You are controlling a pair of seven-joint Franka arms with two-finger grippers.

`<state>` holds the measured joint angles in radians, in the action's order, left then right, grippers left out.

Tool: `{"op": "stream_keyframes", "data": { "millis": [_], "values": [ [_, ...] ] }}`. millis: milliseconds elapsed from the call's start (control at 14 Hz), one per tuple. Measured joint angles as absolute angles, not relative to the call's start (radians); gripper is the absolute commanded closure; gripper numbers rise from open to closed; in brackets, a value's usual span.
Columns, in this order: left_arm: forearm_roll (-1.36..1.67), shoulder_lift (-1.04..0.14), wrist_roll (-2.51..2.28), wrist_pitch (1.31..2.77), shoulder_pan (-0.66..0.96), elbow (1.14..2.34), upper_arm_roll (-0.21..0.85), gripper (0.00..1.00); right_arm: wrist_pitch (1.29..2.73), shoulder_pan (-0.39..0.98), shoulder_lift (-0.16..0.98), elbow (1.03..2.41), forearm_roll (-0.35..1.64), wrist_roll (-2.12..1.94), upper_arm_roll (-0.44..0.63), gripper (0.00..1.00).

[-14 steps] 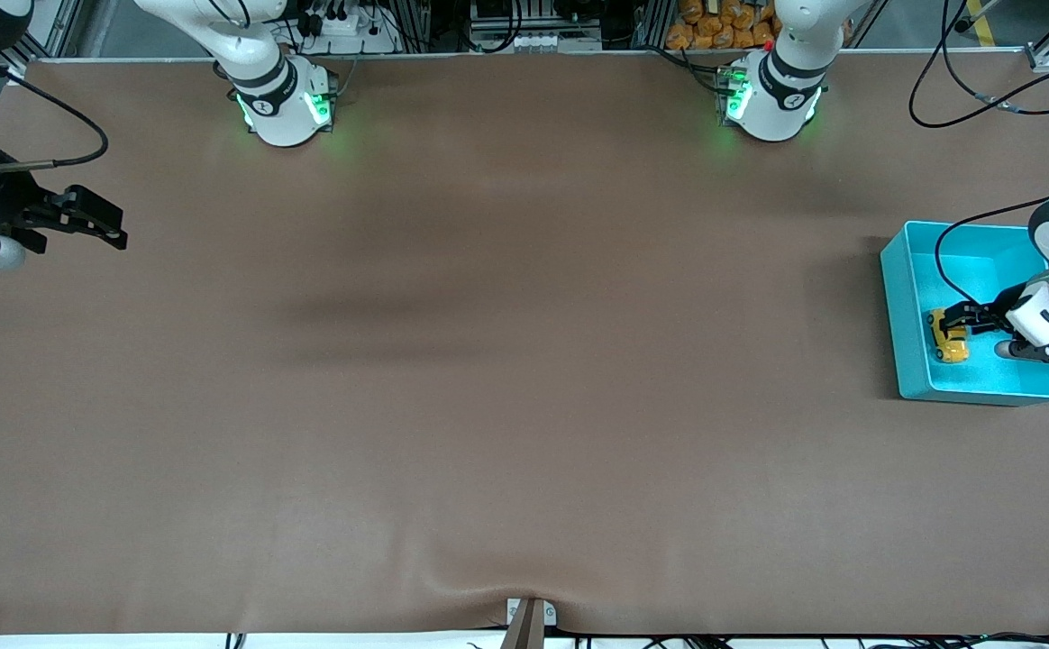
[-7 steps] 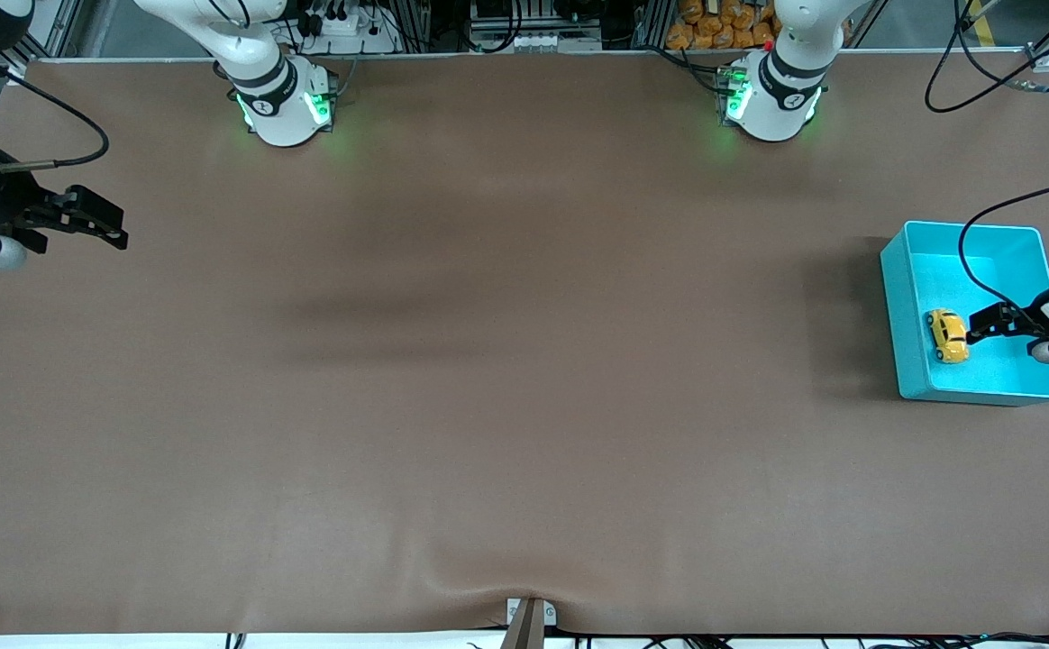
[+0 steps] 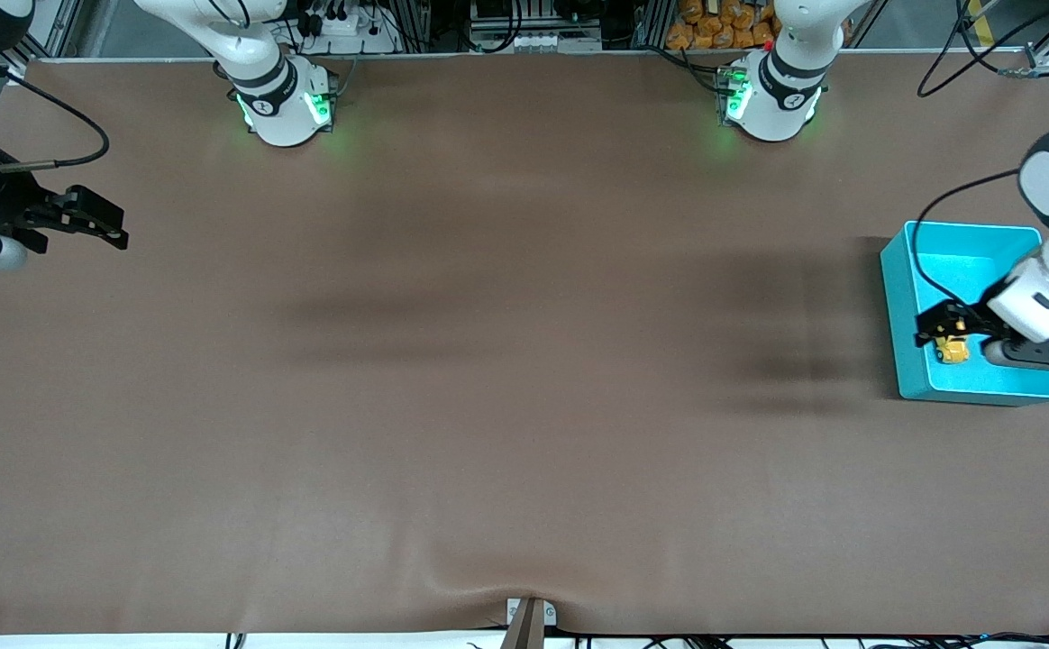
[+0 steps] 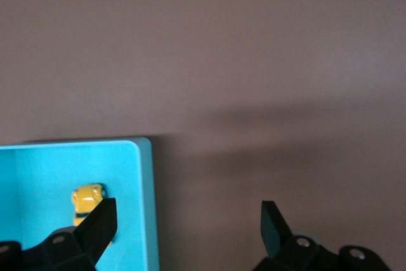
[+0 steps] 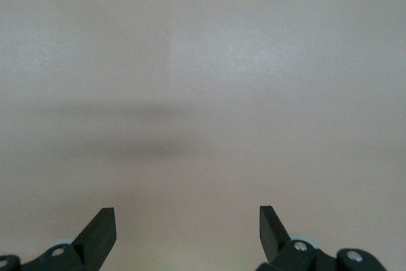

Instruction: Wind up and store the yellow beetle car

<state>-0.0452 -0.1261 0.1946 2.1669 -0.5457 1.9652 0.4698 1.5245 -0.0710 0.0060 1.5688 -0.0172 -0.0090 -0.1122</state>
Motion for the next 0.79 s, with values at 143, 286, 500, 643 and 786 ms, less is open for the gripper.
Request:
{"op": "stream_keyframes", "data": {
  "millis": [143, 286, 500, 643, 786],
  "values": [
    [-0.045, -0.077, 0.164, 2.097, -0.436, 1.96, 0.409, 0.0, 1.524, -0.071, 0.006, 1.569, -0.017, -0.009, -0.112, 0.0],
    [-0.045, -0.037, 0.127, 2.003, -0.285, 1.928, 0.292, 0.0, 1.525, -0.071, 0.006, 1.569, -0.017, -0.009, -0.111, 0.0],
    [-0.045, -0.014, 0.067, 1.808, -0.181, 1.814, 0.23, 0.0, 1.524, -0.071, 0.006, 1.569, -0.017, -0.009, -0.111, 0.0],
    [-0.045, -0.011, 0.015, 1.698, -0.108, 1.726, 0.182, 0.0, 1.524, -0.071, 0.006, 1.57, -0.017, -0.009, -0.111, 0.0],
    [-0.045, -0.004, -0.009, 1.623, -0.045, 1.659, 0.138, 0.0, 1.524, -0.071, 0.006, 1.57, -0.017, -0.009, -0.111, 0.0]
  ]
}}
